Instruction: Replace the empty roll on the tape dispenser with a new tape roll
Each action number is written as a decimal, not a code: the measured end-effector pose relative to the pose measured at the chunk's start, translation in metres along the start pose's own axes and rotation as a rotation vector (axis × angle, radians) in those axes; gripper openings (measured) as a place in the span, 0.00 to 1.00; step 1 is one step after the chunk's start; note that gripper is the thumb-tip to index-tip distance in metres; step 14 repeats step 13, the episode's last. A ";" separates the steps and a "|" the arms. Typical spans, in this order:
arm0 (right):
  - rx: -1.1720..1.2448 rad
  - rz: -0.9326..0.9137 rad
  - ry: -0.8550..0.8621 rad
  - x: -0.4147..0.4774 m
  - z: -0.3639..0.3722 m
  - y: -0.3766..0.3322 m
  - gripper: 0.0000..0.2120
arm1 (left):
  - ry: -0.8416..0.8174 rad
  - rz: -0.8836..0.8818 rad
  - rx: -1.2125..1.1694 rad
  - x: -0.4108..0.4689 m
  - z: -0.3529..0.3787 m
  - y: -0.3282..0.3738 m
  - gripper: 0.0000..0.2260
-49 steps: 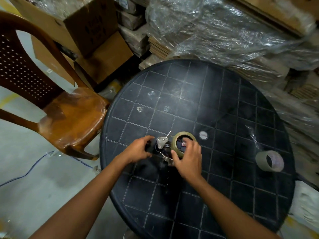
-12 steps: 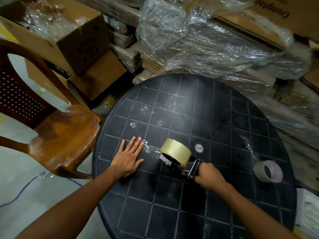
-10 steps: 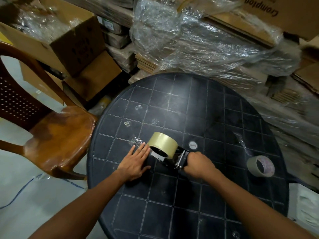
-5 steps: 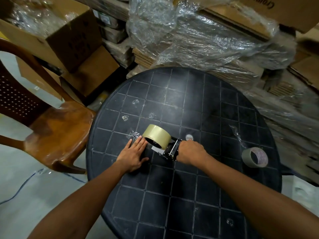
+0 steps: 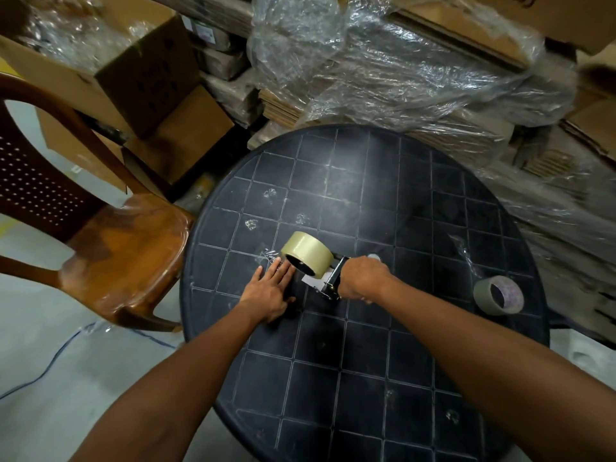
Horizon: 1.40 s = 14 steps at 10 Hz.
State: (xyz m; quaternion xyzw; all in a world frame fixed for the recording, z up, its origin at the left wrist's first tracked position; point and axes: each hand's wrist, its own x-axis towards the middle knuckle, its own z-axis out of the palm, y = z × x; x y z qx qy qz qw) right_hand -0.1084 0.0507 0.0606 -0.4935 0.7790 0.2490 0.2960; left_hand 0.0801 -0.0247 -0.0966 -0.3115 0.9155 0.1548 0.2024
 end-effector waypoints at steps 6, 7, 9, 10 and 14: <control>1.983 0.370 -0.264 -0.016 0.110 0.114 0.12 | 0.061 0.110 -0.043 0.011 0.006 0.082 0.36; 2.168 0.325 -0.338 -0.007 0.132 0.104 0.12 | 0.097 0.063 -0.049 0.010 0.005 0.088 0.32; 2.181 0.270 -0.383 0.005 0.160 0.104 0.12 | 0.198 0.023 -0.064 0.020 -0.004 0.097 0.25; 1.961 0.308 -0.199 0.010 0.164 0.106 0.12 | 0.243 0.030 -0.042 0.023 0.003 0.096 0.23; 0.714 0.347 0.237 -0.029 0.130 0.118 0.29 | 0.364 0.093 -0.098 0.010 -0.047 0.117 0.29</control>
